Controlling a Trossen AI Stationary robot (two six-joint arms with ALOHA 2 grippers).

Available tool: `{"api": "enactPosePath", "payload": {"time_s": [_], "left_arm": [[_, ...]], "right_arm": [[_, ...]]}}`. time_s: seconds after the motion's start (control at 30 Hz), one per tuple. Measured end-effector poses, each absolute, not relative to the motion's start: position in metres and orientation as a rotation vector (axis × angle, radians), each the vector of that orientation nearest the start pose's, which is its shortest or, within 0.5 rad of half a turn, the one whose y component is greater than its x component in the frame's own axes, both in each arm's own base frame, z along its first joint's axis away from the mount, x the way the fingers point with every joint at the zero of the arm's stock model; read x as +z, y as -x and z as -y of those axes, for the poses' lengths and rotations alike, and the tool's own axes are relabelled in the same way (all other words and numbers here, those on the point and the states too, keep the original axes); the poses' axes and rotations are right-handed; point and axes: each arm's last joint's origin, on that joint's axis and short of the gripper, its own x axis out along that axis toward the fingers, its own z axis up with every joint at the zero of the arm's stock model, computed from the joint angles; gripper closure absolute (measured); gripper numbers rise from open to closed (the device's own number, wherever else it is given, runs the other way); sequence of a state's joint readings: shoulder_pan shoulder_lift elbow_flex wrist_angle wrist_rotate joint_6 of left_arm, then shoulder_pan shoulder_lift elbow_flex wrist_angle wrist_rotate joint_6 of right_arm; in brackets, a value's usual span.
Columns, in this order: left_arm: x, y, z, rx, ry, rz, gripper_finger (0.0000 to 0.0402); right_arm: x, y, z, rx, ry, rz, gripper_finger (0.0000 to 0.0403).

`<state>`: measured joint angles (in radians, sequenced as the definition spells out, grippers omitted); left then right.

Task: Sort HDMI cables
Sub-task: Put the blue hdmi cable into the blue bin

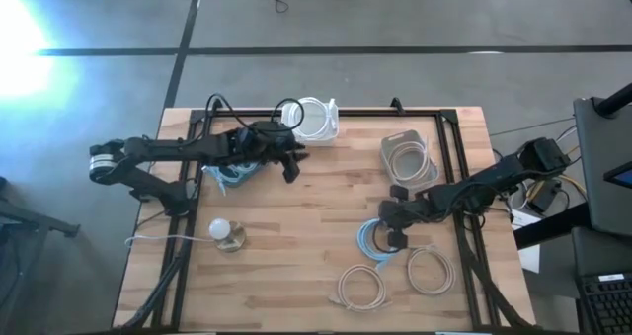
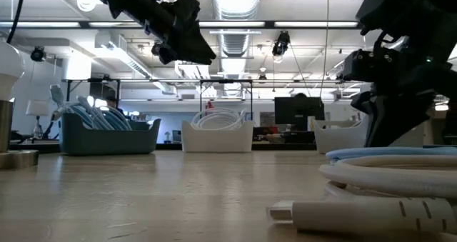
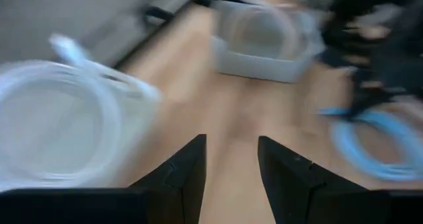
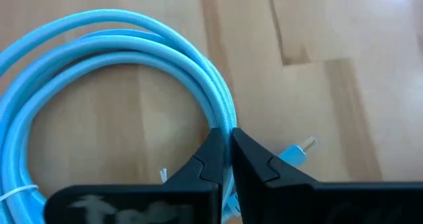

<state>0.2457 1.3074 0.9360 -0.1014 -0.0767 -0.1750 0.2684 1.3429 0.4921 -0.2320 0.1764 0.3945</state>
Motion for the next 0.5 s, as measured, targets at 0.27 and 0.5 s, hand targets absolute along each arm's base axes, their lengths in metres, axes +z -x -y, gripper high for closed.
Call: {"api": "enactPosePath", "payload": {"time_s": [0.27, 0.5], "left_arm": [[0.261, -0.297, -0.060, 0.073, 0.475, -0.491, 0.0262], [0.225, -0.328, -0.052, -0.011, 0.507, -0.522, 0.0261]], "right_arm": [[0.151, -0.223, -0.052, -0.215, -0.031, -0.937, 0.0391], [0.168, -0.235, -0.051, -0.305, 0.053, -0.839, 0.0392]]}}
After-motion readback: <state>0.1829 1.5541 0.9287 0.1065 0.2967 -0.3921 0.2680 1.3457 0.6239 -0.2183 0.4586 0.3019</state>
